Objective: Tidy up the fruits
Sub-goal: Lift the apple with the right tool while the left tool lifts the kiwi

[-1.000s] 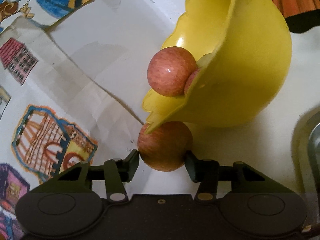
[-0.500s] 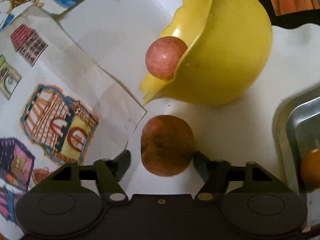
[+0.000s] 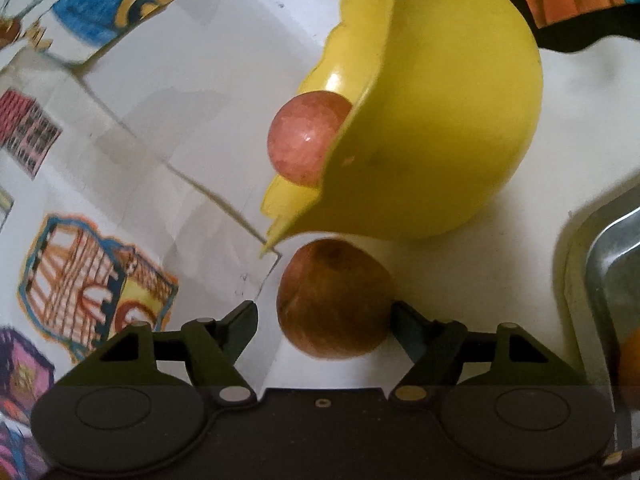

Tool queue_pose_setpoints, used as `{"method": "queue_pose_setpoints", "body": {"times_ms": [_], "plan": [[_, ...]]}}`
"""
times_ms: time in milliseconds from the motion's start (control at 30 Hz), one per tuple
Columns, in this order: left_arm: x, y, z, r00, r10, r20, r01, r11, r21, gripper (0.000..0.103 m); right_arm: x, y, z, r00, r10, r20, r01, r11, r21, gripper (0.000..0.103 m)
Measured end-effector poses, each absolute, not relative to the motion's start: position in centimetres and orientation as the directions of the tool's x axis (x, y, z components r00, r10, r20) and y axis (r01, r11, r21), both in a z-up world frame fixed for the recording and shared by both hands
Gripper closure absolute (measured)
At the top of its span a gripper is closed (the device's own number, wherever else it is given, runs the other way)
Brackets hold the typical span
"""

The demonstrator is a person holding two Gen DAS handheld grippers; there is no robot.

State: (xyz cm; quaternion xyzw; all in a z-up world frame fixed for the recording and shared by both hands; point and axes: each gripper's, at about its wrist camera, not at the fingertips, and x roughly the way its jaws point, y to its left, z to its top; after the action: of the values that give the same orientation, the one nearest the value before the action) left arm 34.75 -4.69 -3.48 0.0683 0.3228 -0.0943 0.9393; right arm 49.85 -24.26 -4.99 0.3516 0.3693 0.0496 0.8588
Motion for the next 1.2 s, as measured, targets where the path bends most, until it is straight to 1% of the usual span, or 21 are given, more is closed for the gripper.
{"method": "queue_pose_setpoints", "body": {"times_ms": [33, 100, 167, 333, 600, 800, 1033, 1200], "plan": [[34.7, -4.7, -3.5, 0.774, -0.132, -0.619, 0.220, 0.973, 0.068, 0.043, 49.9, -24.3, -5.0, 0.723, 0.343, -0.599, 0.175, 0.748, 0.640, 0.027], [34.7, -4.6, -3.5, 0.774, -0.133, -0.619, 0.221, 0.973, 0.067, 0.043, 50.1, -24.2, -5.1, 0.726, 0.329, -0.604, 0.175, 0.761, 0.624, 0.032], [34.7, -4.6, -3.5, 0.774, -0.134, -0.619, 0.221, 0.973, 0.067, 0.043, 49.9, -24.2, -5.0, 0.728, 0.318, -0.607, 0.168, 0.777, 0.607, 0.035], [34.7, -4.6, -3.5, 0.773, -0.135, -0.619, 0.218, 0.974, 0.060, 0.043, 49.1, -24.0, -4.9, 0.721, 0.325, -0.612, 0.152, 0.788, 0.597, 0.036], [34.1, -4.6, -3.2, 0.763, -0.139, -0.631, 0.215, 0.976, 0.046, 0.043, 46.4, -23.9, -3.7, 0.650, 0.377, -0.659, 0.157, 0.783, 0.602, 0.036], [32.2, -4.4, -2.7, 0.756, -0.167, -0.633, 0.227, 0.974, 0.015, 0.043, 43.6, -23.9, -2.9, 0.591, 0.416, -0.691, 0.161, 0.778, 0.607, 0.036], [29.6, -4.2, -1.8, 0.770, -0.188, -0.609, 0.256, 0.966, 0.025, 0.043, 39.5, -25.4, -1.2, 0.581, 0.445, -0.682, 0.128, 0.777, 0.616, 0.036], [28.6, -5.7, -0.6, 0.777, -0.208, -0.594, 0.279, 0.960, 0.028, 0.043, 37.6, -27.4, 0.6, 0.598, 0.444, -0.667, 0.118, 0.775, 0.621, 0.036]]}}
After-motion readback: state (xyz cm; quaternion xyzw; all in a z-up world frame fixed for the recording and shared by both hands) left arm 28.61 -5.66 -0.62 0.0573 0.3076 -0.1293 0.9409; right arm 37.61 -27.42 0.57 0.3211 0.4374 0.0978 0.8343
